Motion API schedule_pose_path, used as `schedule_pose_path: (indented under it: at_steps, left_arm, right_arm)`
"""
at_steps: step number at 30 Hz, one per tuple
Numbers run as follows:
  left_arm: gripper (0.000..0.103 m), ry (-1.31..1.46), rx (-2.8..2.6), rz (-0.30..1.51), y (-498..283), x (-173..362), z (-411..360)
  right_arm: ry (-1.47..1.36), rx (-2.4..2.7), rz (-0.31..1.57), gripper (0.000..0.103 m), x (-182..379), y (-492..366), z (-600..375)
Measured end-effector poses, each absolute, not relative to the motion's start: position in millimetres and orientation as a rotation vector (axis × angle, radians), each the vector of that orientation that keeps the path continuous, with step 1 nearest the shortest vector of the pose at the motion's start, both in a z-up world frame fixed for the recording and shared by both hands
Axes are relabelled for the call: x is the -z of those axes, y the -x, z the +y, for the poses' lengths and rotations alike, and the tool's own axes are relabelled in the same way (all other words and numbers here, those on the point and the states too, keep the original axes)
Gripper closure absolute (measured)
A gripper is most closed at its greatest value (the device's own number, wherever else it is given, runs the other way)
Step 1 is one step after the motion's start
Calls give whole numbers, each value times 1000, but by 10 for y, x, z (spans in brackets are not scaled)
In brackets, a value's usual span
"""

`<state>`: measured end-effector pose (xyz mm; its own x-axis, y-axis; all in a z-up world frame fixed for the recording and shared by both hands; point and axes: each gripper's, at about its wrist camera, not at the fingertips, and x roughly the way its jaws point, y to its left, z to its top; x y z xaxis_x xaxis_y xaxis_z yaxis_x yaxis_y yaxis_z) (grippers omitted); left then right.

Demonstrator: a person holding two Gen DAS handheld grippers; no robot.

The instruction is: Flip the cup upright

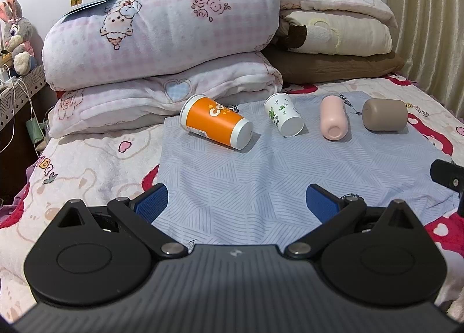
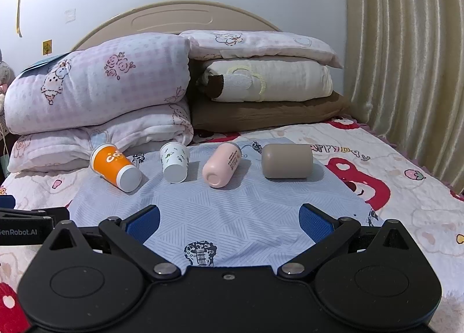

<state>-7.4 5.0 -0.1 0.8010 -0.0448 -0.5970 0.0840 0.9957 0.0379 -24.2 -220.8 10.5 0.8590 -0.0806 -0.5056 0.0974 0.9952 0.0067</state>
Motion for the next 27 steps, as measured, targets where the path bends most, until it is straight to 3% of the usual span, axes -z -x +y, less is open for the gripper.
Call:
schedule_pose_path:
  at_steps: [20, 27]
  left_arm:
    - [0, -67, 68, 638, 70, -1, 50]
    - [0, -55, 65, 627, 34, -60, 190]
  right_arm:
    - [-23, 92, 533, 0, -83, 251, -2207]
    - [0, 83, 419, 0, -237, 300, -2222]
